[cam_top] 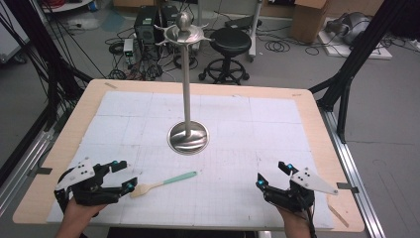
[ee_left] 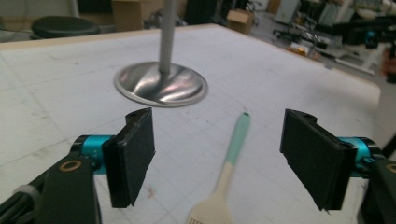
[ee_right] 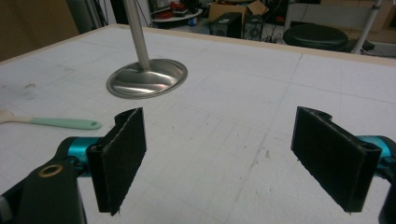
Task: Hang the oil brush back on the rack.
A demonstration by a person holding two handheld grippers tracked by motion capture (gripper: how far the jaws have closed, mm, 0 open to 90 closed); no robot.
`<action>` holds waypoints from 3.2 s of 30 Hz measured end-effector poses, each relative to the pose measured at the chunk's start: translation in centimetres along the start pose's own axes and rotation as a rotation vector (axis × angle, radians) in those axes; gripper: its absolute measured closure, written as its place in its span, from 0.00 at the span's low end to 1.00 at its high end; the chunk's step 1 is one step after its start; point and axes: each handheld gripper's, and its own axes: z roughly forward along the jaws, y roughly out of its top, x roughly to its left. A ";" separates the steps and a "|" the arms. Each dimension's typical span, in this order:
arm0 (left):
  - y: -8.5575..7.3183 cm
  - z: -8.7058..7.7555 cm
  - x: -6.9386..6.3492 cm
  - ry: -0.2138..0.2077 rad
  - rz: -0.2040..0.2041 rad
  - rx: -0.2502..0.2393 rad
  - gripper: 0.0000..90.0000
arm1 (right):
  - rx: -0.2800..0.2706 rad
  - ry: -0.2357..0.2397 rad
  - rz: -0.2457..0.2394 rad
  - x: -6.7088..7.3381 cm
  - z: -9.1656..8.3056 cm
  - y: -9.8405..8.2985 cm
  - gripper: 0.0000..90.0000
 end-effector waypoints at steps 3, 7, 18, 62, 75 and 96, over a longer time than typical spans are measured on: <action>0.3 0.9 -0.6 -0.025 0.034 0.054 0.37 | 0.006 0.013 -0.004 0.1 0.1 -0.1 0.19; 0.4 2.4 -1.3 -0.057 0.083 0.141 0.42 | 0.000 0.009 0.009 -0.1 -0.2 -0.2 0.19; -0.1 7.5 -1.8 -0.073 0.147 0.391 0.36 | -0.007 0.031 0.012 -0.1 0.0 -0.2 0.19; 1.7 6.7 -1.4 -0.160 0.040 0.211 0.91 | -0.025 0.103 0.044 0.0 0.2 0.1 0.21; 3.0 4.9 -2.4 -0.186 0.019 0.026 0.91 | -0.066 0.338 0.009 3.2 2.3 2.1 0.26; 4.7 4.8 -4.9 -0.295 0.062 -0.071 0.91 | -0.046 0.632 -0.097 9.2 6.8 6.9 0.46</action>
